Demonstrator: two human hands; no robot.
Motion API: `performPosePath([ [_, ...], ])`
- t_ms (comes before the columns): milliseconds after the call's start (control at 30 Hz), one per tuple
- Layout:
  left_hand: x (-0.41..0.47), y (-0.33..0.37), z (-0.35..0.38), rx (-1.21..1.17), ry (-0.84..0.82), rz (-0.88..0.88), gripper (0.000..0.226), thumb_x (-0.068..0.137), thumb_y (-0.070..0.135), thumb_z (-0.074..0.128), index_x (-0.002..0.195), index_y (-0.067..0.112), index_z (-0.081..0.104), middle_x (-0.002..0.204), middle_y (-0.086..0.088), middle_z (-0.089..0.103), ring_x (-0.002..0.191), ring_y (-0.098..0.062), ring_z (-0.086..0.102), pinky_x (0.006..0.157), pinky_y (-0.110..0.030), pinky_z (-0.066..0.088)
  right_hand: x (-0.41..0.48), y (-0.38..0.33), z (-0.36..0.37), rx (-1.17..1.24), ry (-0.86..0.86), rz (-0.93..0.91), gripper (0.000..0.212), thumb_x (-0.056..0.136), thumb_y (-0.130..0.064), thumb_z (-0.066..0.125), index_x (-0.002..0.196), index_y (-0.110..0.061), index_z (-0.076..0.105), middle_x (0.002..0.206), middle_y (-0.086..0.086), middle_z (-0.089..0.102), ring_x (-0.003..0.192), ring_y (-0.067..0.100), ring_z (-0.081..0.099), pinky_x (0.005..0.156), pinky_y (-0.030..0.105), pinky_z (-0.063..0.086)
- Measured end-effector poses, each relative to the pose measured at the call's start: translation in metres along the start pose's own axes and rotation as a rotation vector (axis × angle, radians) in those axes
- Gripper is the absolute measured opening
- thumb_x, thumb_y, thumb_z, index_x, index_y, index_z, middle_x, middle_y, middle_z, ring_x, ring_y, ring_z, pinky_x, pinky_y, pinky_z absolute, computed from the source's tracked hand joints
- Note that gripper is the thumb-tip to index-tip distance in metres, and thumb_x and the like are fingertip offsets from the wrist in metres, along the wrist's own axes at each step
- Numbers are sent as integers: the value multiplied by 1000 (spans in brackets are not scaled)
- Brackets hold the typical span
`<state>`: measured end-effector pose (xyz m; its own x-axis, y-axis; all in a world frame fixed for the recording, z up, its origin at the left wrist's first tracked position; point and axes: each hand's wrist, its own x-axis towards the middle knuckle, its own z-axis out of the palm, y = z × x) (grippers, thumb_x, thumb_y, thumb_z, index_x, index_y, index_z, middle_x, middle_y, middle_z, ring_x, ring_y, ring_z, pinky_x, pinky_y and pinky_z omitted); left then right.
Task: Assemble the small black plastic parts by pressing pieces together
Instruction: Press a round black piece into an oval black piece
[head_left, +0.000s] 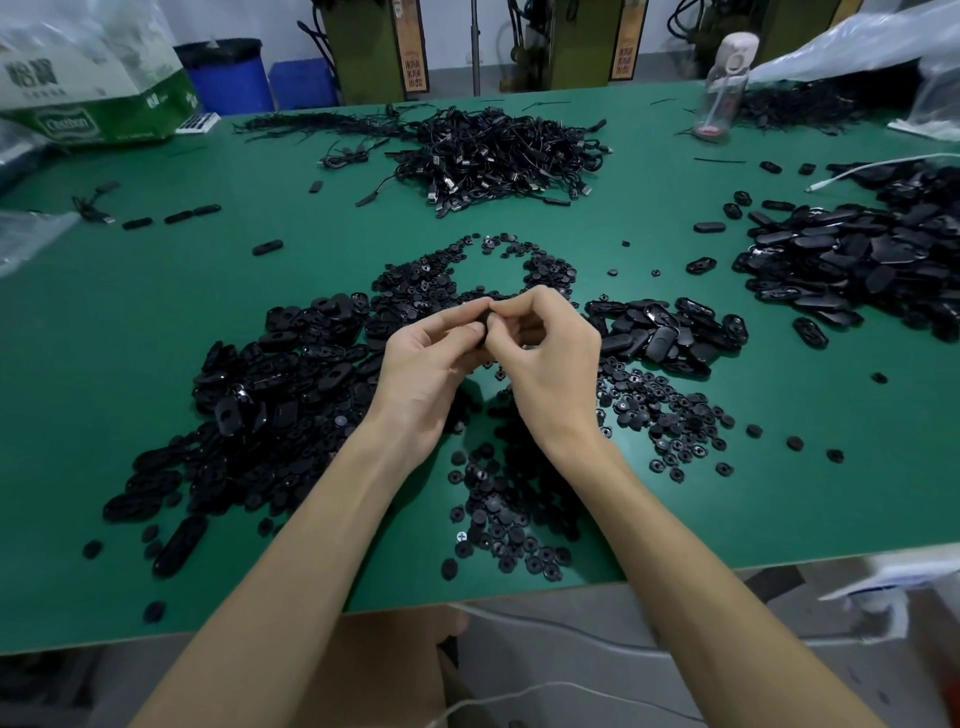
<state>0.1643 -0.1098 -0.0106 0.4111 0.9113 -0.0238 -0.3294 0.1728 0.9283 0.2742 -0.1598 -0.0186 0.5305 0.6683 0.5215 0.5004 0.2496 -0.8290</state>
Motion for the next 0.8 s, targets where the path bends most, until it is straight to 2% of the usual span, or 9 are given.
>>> performPosePath([
  [200, 0, -2, -1, 158, 70, 67, 20, 95, -4, 64, 112, 2, 74, 104, -13, 79, 101, -26, 76, 86, -29, 60, -3, -1, 1, -39, -43, -31, 6, 90, -5, 72, 88, -9, 68, 85, 0, 68, 76, 14, 64, 71, 33, 54],
  [533, 0, -1, -3, 158, 99, 52, 22, 92, -8, 65, 111, -1, 74, 103, -15, 79, 100, -27, 76, 87, -32, 60, -5, -3, 1, -93, -73, -76, 5, 91, -5, 72, 89, -8, 69, 86, 0, 67, 76, 14, 63, 71, 35, 53],
  [700, -2, 1, -2, 104, 53, 56, 18, 94, -6, 66, 108, 2, 75, 102, -16, 79, 98, -28, 76, 84, -27, 60, -2, -3, -3, -17, -50, 4, 3, 91, -6, 73, 90, -9, 71, 85, 0, 70, 78, 14, 67, 74, 34, 56],
  [800, -1, 1, -3, 59, 8, 48, 19, 94, -5, 66, 111, 0, 73, 104, -17, 78, 97, -26, 77, 83, -25, 60, -1, -5, -4, 31, -33, 68, 3, 90, -7, 73, 91, -11, 73, 84, -1, 72, 77, 12, 67, 74, 27, 56],
])
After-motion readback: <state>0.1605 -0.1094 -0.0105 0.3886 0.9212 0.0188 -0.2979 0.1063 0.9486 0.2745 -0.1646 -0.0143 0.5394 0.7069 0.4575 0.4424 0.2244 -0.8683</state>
